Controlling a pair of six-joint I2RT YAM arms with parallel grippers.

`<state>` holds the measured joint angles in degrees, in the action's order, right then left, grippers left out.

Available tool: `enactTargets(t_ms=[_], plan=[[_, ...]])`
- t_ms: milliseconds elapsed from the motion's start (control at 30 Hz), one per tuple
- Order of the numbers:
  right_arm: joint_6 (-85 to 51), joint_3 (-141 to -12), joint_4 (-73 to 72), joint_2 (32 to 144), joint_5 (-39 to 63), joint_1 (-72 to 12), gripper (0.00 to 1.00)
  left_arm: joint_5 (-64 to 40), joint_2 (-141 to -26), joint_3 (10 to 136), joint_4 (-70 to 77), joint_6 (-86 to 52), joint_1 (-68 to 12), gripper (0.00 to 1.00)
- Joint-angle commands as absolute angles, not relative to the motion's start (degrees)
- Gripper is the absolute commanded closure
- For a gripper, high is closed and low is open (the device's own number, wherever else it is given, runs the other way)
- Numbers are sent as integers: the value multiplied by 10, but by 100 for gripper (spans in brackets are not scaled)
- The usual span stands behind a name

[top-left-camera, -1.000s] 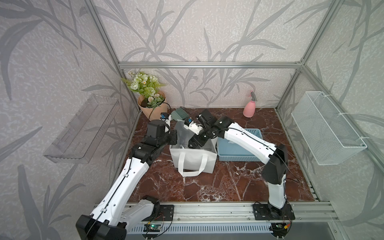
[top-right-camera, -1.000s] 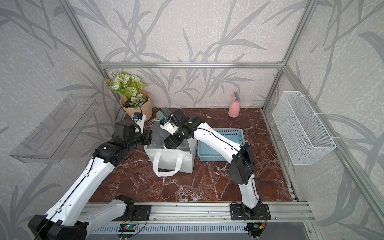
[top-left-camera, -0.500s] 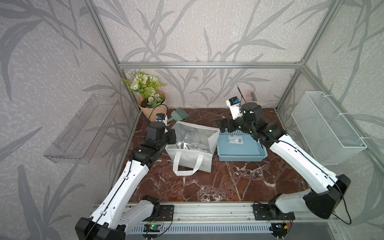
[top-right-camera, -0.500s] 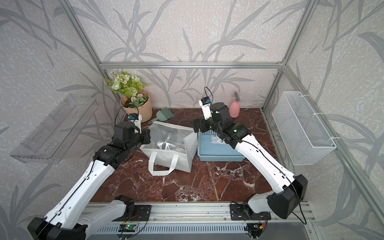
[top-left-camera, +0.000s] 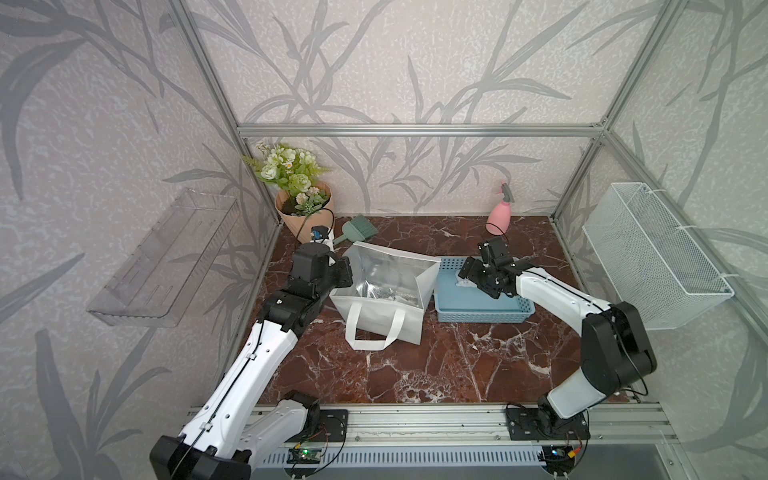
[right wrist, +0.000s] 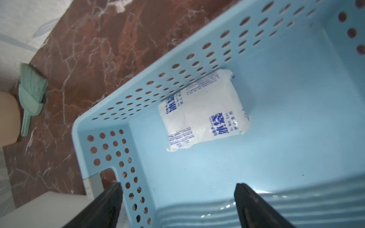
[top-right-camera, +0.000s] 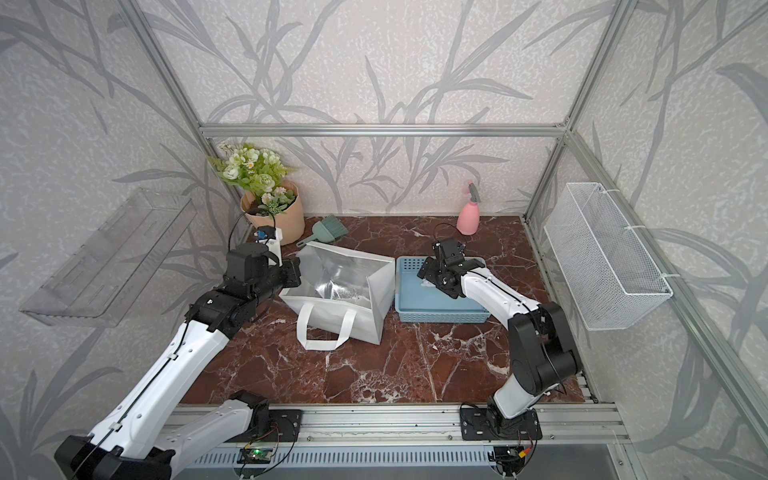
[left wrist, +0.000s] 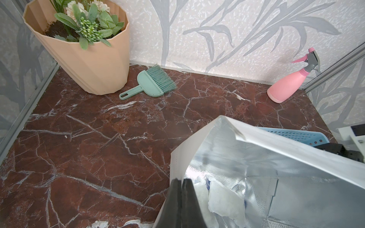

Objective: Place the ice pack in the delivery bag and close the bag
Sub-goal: Adjust the ice pack in the bin.

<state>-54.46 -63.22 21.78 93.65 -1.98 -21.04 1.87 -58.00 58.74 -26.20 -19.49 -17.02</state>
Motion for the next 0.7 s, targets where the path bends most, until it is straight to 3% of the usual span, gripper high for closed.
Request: enactTargets(t_ms=[0, 233, 500, 667], plan=[[-658, -636, 179, 959, -38, -202, 7, 27, -566, 588, -243, -193, -168, 100], [-708, -657, 175, 1042, -38, -176, 6, 29, -561, 590, -246, -188, -168, 100], [-700, -716, 188, 1111, -38, -164, 1, 34, -564, 592, -244, -182, -168, 100], [-658, -782, 250, 1165, -24, -164, 2, 35, -567, 592, -243, -178, -168, 100]])
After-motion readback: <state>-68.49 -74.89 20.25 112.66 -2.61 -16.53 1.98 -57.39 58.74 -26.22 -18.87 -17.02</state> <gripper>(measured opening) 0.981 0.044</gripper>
